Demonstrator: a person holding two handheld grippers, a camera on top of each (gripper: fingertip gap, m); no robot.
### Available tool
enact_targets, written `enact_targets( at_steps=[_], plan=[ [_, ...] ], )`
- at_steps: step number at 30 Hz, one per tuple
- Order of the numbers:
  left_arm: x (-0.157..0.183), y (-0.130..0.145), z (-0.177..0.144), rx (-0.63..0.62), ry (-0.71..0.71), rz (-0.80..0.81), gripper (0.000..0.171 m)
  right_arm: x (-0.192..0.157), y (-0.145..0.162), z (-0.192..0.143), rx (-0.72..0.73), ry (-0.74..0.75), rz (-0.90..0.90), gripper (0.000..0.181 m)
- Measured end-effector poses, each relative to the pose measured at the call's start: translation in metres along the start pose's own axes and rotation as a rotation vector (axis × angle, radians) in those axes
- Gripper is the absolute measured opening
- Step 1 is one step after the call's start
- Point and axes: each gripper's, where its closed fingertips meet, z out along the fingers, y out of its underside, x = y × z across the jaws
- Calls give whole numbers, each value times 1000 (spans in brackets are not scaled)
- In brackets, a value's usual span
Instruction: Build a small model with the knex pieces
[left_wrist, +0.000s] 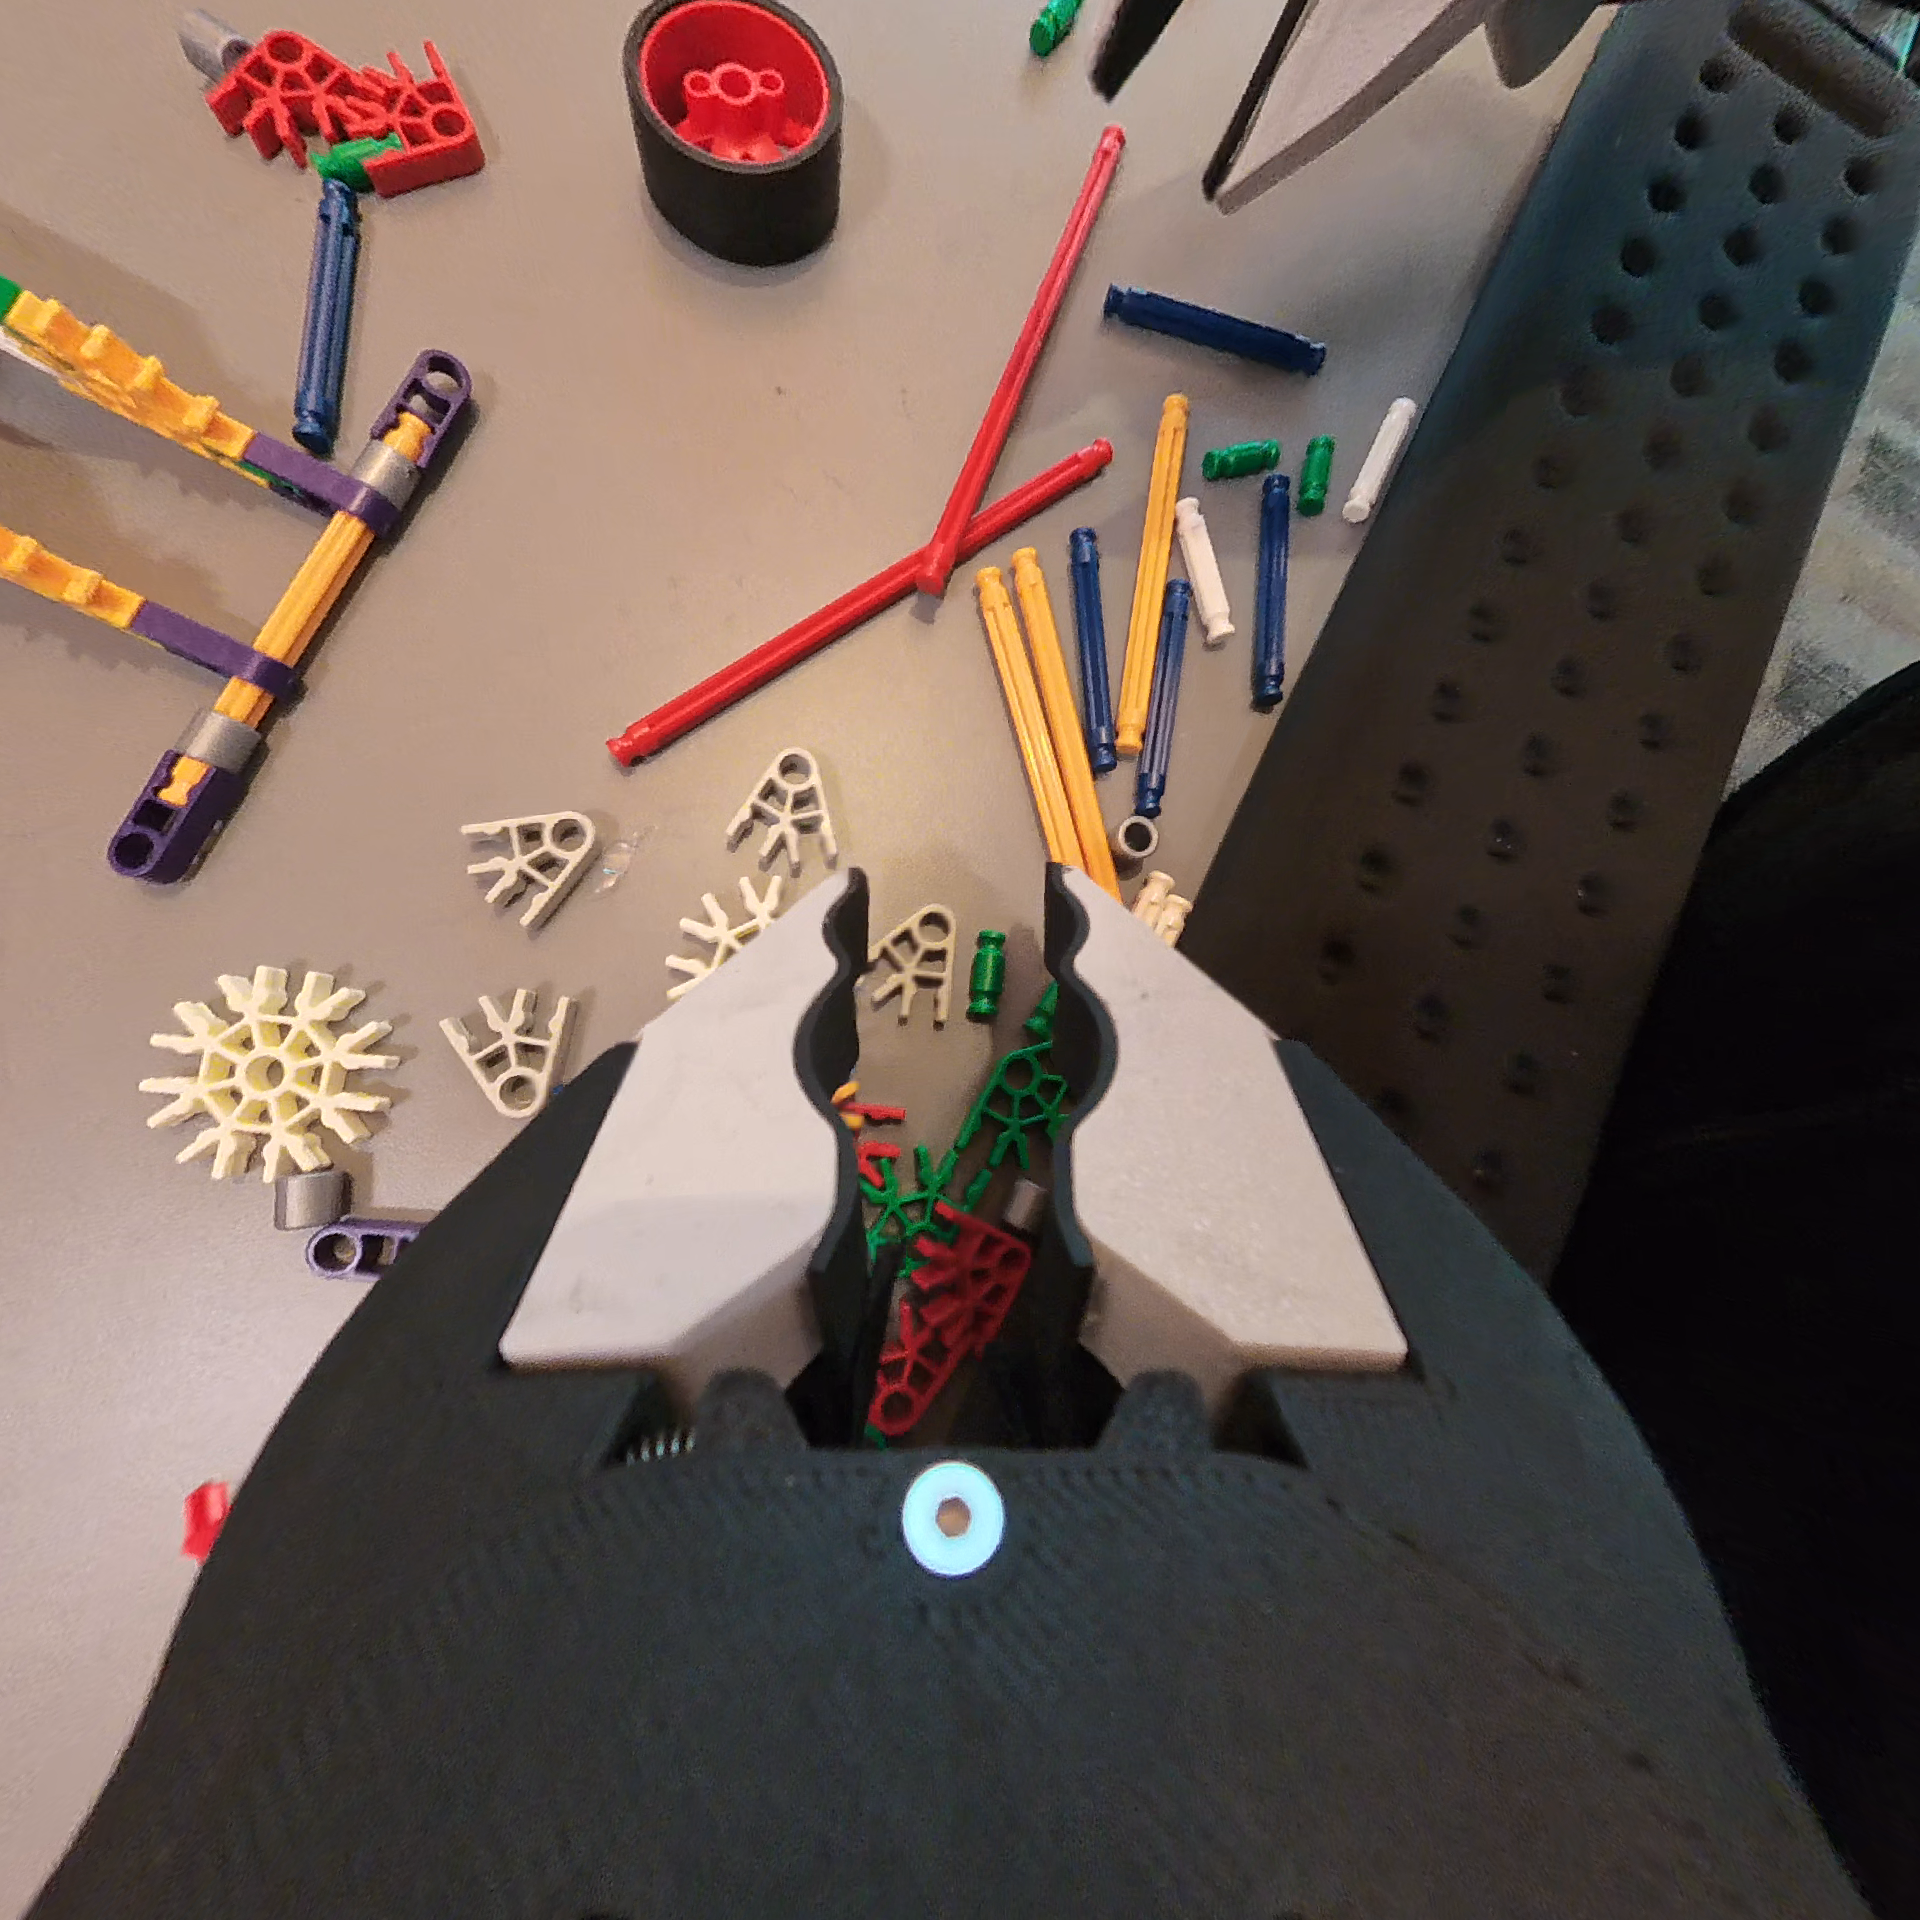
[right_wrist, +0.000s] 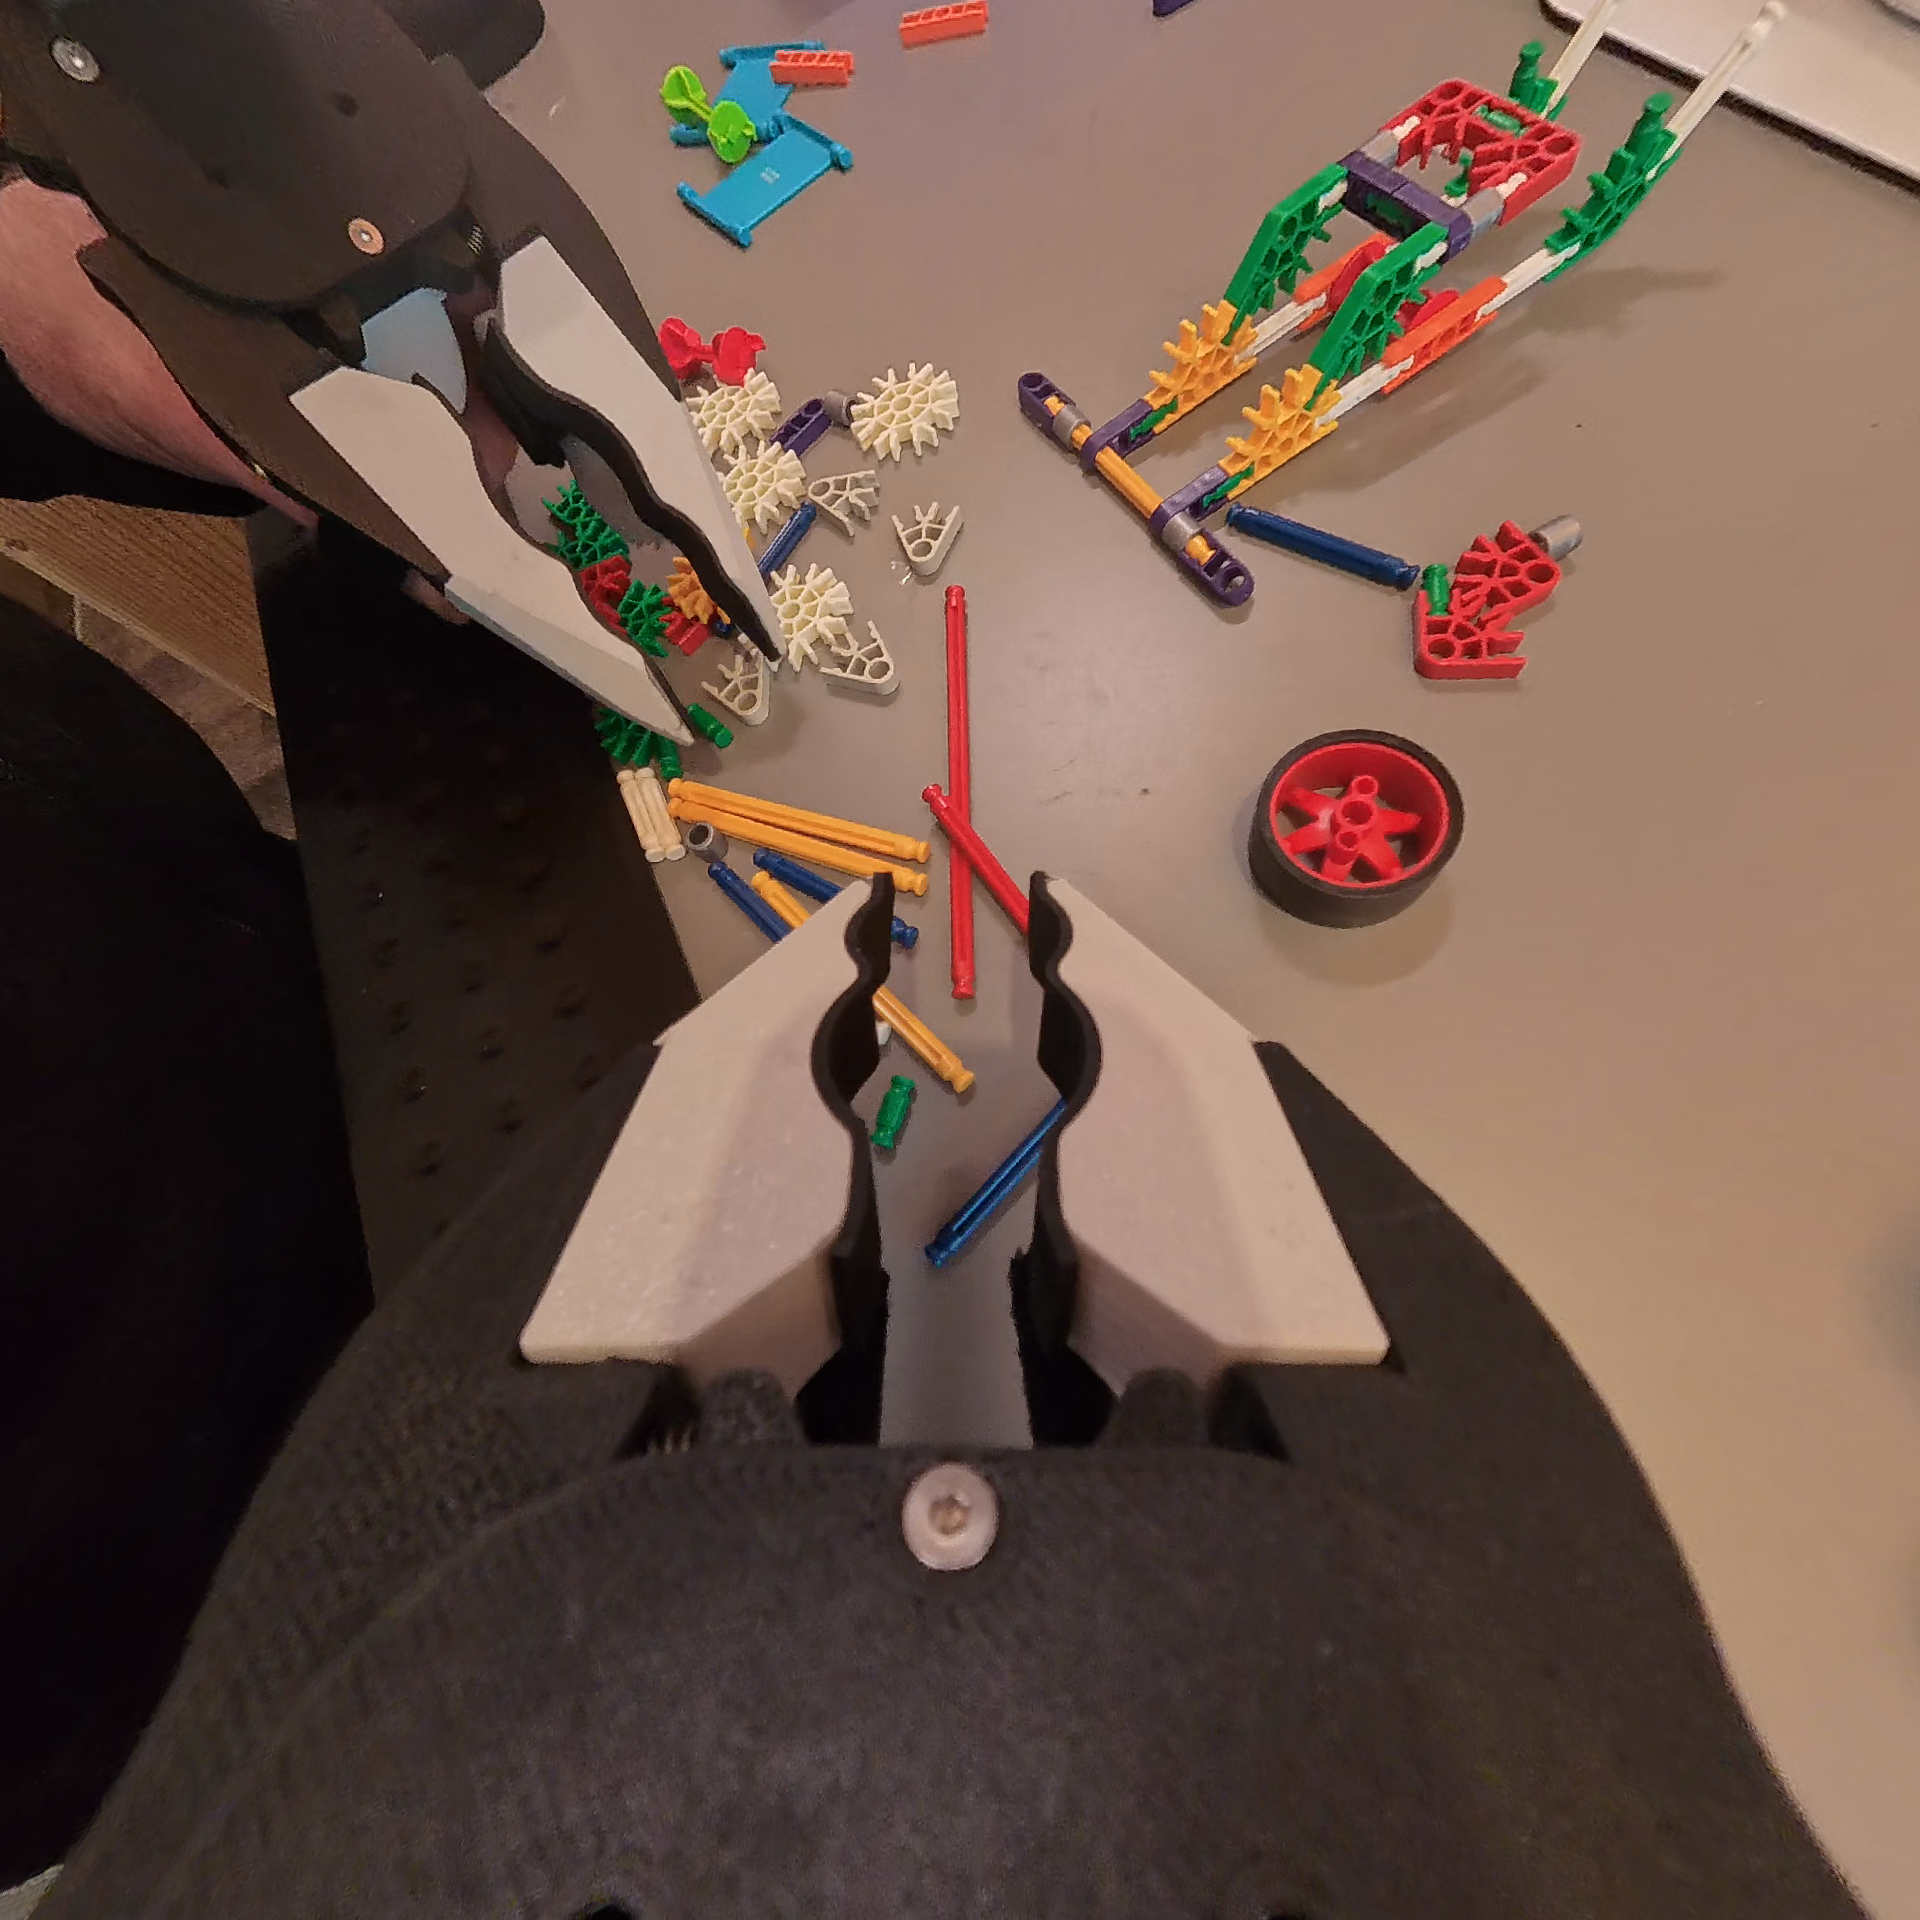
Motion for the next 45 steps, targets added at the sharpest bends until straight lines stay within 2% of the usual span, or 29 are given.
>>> enact_targets(
  at_steps=[5,10,12,16,18,23,29,34,40,45],
  plan=[
    [12,1,12,-27,23,22,28,-6,5,4,-13,-8,4,23],
    [13,-2,26,-65,7,47,15,-9,10,4,-21,-4,4,22],
    [7,-2,27,-82,-27,75,3,-9,10,3,-18,1,8,22],
    [1,-4,27,-88,-58,120,3,-7,15,-2,-14,18,25,22],
    [6,-7,30,-88,-30,130,8,-5,19,-6,-12,29,37,22],
    [7,-13,35,-78,2,147,2,0,27,-19,-10,42,67,20],
    [6,-18,15,-9,4,211,1,-7,45,-24,-99,27,33,18],
    [-12,-9,-11,0,-56,184,1,-28,48,-13,-148,-14,-22,19],
    [-53,17,-69,24,-164,63,2,-60,27,25,-162,-104,-114,19],
    [-48,31,-84,33,-180,44,2,-77,27,61,-258,-122,-169,20]
  ],
)
